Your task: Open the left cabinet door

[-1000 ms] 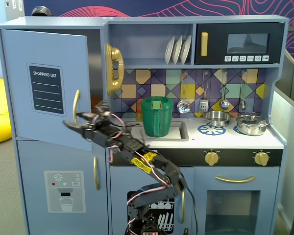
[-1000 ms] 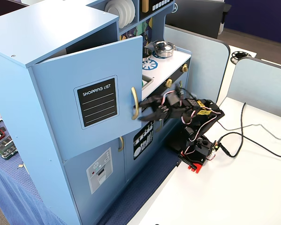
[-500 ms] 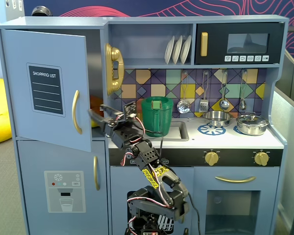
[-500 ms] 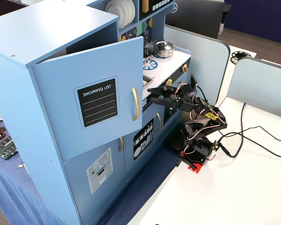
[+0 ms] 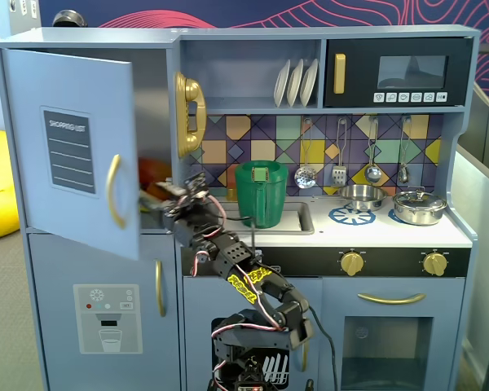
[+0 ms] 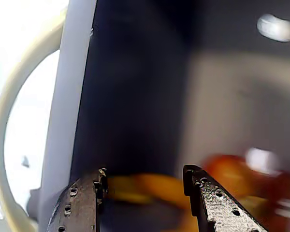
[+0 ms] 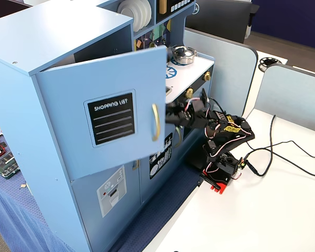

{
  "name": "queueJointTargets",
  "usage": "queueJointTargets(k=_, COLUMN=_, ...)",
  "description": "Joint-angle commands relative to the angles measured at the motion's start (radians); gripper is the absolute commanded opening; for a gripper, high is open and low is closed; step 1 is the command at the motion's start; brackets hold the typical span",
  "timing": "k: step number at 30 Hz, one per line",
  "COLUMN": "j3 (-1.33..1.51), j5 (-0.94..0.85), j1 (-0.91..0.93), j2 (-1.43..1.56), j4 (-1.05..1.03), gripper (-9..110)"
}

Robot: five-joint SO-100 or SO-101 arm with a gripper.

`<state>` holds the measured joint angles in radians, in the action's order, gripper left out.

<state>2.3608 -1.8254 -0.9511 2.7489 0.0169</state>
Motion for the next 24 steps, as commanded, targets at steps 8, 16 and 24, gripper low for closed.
queueJointTargets(k=8, j3=-0.008, j5=-0.060, j1=-0.249, j2=-0.028, j4=0.075, gripper=12)
queueJointTargets(k=16, j3=0.095, j5=0.204, j1=0.397, j2=-0.025, j4=-0.181, gripper=12)
queueJointTargets(k=24, j3=0.466, j5=0.279, j1=0.779, j2=0.095, j4=-0.318, gripper=9)
